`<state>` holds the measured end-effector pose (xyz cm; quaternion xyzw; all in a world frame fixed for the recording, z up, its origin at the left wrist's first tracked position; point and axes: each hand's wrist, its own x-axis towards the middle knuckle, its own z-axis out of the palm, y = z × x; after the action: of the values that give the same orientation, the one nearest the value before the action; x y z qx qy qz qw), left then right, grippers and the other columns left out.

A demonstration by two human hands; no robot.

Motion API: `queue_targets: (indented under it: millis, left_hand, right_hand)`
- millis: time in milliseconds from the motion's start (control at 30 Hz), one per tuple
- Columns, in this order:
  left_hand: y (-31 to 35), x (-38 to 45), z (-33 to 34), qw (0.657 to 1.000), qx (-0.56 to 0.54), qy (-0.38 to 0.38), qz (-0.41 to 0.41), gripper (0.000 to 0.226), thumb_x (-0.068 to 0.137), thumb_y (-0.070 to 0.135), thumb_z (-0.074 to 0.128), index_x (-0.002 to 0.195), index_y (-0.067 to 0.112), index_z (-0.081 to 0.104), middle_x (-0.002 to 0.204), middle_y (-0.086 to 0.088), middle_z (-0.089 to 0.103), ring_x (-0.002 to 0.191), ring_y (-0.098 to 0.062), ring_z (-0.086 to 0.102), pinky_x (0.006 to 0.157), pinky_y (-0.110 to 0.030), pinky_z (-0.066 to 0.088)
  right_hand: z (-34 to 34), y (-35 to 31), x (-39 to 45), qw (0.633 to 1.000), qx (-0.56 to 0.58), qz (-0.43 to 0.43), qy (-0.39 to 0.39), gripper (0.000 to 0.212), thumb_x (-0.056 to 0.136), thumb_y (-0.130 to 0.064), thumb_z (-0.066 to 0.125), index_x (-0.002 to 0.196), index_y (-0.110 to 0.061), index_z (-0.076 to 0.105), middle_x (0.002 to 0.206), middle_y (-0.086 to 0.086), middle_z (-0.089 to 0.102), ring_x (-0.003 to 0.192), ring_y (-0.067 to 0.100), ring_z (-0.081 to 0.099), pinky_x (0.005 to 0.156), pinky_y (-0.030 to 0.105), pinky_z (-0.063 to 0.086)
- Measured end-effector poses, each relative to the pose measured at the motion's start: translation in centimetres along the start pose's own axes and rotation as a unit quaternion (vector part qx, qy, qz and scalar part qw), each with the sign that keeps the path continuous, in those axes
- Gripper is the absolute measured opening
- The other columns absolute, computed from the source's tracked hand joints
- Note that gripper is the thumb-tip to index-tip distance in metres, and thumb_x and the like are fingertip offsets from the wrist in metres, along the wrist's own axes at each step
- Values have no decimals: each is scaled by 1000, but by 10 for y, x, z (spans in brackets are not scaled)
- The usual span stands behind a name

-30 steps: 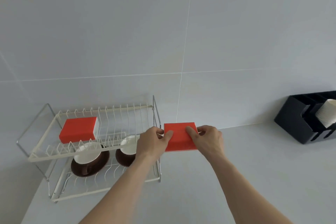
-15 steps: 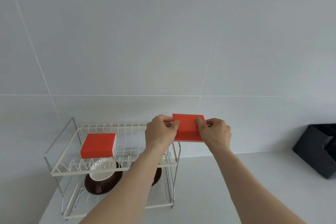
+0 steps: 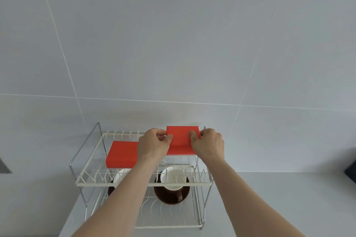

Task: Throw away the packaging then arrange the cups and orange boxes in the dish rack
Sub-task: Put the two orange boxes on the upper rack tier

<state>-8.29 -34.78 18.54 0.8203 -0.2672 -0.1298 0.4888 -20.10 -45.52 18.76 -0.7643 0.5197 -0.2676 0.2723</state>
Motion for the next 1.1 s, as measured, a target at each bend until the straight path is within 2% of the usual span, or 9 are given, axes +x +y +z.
queue_targets:
  millis: [167, 300, 433, 633, 733, 867, 1100]
  left_hand:
    - [-26, 10, 1, 999, 33, -18, -16, 31, 84, 38, 72, 110, 21, 69, 95, 8, 73, 88, -11, 68, 87, -33, 54]
    - [-43, 15, 7, 998, 52, -27, -33, 32, 84, 36, 73, 111, 18, 67, 97, 6, 74, 88, -13, 69, 86, -35, 55]
    - [-54, 18, 13, 995, 86, -43, -34, 31, 86, 35, 73, 111, 19, 66, 100, 4, 74, 84, -12, 69, 81, -30, 55]
    - [-62, 21, 20, 990, 121, -59, -33, 32, 84, 34, 74, 112, 21, 64, 104, 5, 72, 86, -14, 70, 85, -35, 57]
    - [-66, 22, 23, 988, 136, -65, -31, 33, 85, 35, 74, 113, 21, 64, 106, 5, 73, 90, -15, 70, 88, -37, 56]
    - [-69, 23, 24, 987, 144, -65, -25, 34, 86, 36, 73, 115, 21, 63, 108, 5, 72, 93, -16, 69, 89, -37, 56]
    - [-70, 21, 26, 986, 157, -61, -16, 31, 87, 36, 71, 113, 23, 63, 106, 6, 72, 97, -17, 67, 91, -41, 54]
  right_hand:
    - [29, 4, 6, 998, -32, 11, -53, 43, 88, -47, 58, 75, -6, 64, 77, 10, 66, 78, 32, 64, 74, 40, 54]
    - [48, 11, 8, 995, -56, 0, -80, 36, 89, -43, 59, 93, -9, 69, 92, 8, 68, 87, 30, 66, 81, 42, 56]
    - [60, 19, 11, 992, -60, 13, -109, 34, 88, -41, 61, 97, -10, 70, 90, 7, 67, 84, 29, 65, 76, 38, 55]
    - [69, 28, 14, 988, -63, 24, -138, 30, 89, -39, 62, 96, -10, 68, 85, 3, 64, 75, 22, 61, 64, 31, 46]
    - [72, 33, 12, 986, -68, 25, -151, 31, 89, -41, 62, 94, -11, 66, 85, 3, 65, 79, 24, 63, 68, 34, 51]
    - [74, 37, 11, 987, -70, 17, -145, 32, 89, -43, 62, 95, -11, 64, 86, 4, 63, 80, 25, 62, 68, 33, 46]
    - [74, 36, 9, 986, -84, 5, -142, 33, 91, -44, 60, 101, -12, 65, 92, 5, 65, 86, 27, 62, 72, 34, 48]
